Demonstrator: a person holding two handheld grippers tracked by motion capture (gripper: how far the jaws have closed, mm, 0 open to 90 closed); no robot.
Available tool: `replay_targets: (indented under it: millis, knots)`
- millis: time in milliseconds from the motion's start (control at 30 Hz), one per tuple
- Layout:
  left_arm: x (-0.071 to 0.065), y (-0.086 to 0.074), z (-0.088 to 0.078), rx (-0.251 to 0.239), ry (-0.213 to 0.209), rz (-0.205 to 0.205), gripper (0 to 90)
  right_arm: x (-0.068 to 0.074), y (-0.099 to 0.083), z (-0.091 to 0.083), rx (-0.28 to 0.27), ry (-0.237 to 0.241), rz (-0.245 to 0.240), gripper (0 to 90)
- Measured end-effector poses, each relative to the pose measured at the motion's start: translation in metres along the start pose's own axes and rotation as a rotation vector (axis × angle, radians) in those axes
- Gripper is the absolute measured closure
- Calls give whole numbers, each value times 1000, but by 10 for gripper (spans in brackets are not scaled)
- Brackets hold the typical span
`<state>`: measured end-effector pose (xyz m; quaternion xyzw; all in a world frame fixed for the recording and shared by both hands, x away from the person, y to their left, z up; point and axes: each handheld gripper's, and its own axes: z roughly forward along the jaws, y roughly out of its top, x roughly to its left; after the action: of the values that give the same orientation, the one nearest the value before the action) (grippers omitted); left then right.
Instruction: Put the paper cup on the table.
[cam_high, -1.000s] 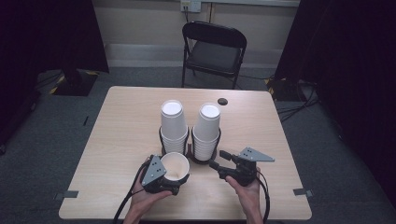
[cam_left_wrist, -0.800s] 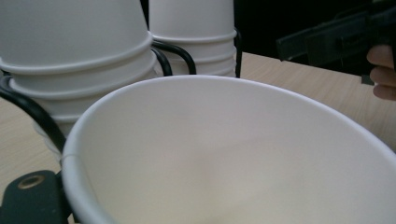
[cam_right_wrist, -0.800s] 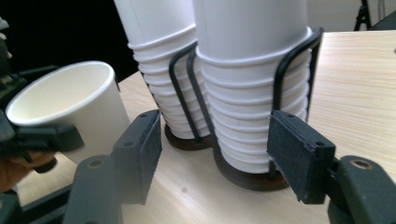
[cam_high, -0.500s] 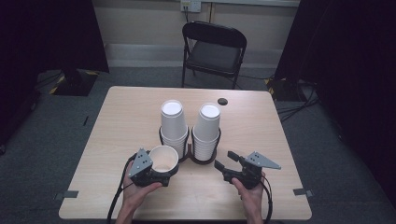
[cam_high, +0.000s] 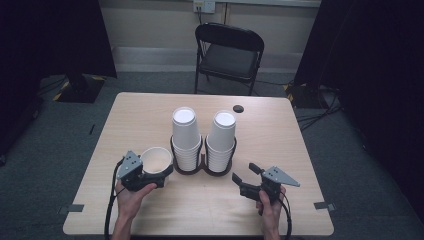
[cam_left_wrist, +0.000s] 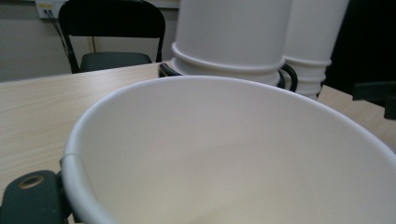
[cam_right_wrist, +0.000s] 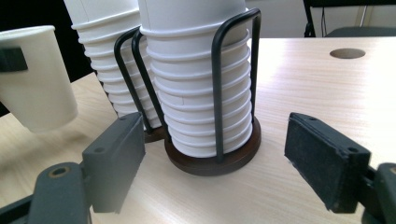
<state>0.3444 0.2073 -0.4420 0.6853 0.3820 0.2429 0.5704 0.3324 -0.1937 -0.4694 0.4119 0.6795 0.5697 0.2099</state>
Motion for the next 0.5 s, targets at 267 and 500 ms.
replay_targets:
  millis: [267, 500]
  knots:
    - [22, 9, 0, -6, 74, -15, 98, -5, -11, 1, -18, -61, -1, 173]
    - [36, 8, 11, 2, 131, -28, 96, -7, -20, -2, -24, -70, -1, 160]
